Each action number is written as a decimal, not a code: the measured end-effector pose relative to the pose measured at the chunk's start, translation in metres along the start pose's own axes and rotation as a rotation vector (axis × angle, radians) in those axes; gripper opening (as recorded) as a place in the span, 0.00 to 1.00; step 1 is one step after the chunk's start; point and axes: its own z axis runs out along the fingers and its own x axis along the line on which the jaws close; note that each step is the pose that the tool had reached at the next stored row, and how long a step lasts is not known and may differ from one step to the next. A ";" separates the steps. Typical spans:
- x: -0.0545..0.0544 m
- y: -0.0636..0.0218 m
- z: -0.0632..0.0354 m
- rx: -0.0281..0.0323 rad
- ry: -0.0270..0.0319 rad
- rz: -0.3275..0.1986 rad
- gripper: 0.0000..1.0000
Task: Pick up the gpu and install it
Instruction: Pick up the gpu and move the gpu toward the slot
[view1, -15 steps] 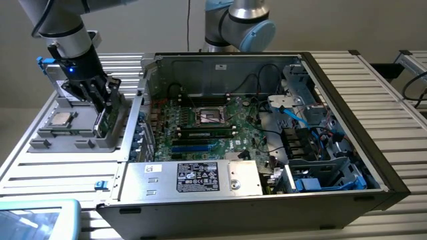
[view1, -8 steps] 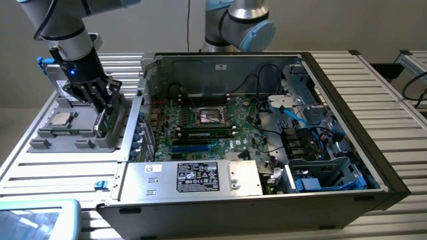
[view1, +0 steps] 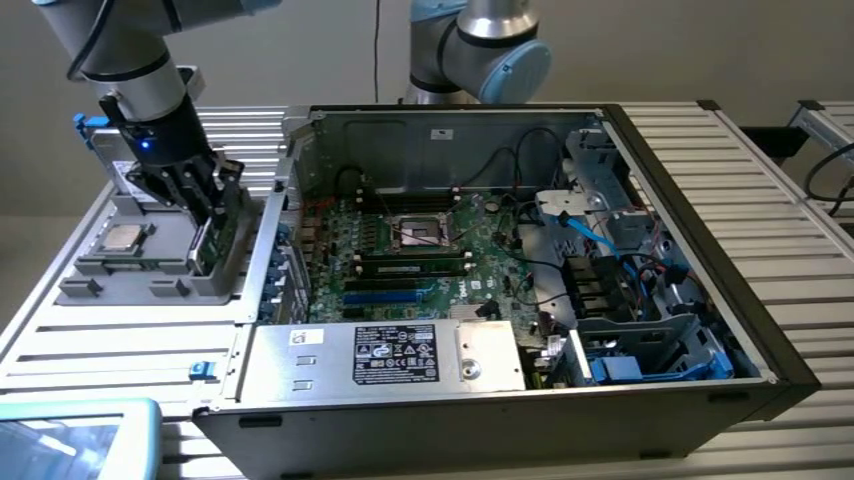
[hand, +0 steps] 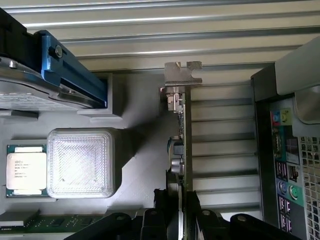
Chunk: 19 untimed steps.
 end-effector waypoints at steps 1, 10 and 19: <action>0.000 0.0002 -0.0054 0.0011 0.0017 0.000 0.27; 0.000 0.0022 -0.0466 0.0020 0.0029 0.000 0.27; -0.001 0.0043 -0.0875 0.0019 0.0028 0.001 0.27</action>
